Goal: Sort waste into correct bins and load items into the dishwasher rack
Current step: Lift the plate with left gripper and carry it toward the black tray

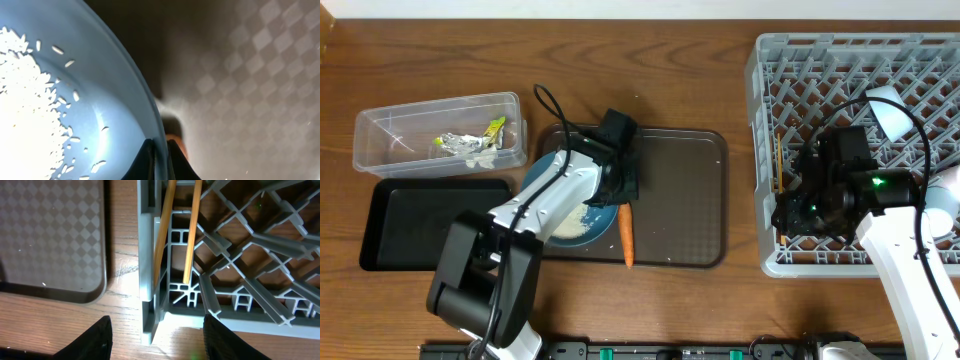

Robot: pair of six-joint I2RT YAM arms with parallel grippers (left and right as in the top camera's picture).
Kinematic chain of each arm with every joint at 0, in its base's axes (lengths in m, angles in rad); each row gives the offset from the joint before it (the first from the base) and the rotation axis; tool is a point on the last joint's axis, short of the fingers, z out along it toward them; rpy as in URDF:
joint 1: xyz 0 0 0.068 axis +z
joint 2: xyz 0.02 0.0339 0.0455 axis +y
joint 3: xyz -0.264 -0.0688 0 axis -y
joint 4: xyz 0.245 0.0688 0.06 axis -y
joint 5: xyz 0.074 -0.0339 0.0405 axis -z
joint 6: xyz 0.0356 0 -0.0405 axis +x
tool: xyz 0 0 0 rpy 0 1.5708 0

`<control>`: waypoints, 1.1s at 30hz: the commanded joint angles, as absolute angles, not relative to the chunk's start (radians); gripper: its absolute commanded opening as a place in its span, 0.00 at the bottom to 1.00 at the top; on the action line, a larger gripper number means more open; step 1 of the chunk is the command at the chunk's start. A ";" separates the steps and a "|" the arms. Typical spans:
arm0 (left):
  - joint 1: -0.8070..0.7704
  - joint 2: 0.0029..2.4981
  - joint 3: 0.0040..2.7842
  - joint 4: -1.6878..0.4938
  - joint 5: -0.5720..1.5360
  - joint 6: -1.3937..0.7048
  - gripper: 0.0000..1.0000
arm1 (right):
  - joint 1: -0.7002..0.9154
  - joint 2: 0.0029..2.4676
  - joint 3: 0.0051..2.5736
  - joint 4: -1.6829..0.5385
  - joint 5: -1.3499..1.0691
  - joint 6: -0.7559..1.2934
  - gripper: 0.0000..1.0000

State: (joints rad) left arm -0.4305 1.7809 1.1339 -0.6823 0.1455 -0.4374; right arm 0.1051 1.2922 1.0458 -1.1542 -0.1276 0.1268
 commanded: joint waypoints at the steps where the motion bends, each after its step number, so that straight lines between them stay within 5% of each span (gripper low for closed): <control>1: -0.425 1.750 1.131 -0.730 0.076 -0.447 0.06 | 0.119 1.295 1.042 -1.148 -0.136 0.133 0.52; 27: -0.425 1.758 1.123 -0.735 0.006 -0.463 0.06 | 0.119 1.295 1.042 -1.144 -0.136 0.133 0.52; 33: -0.425 1.806 1.123 -0.696 0.006 -0.463 0.22 | 0.119 1.295 1.042 -1.144 -0.136 0.133 0.52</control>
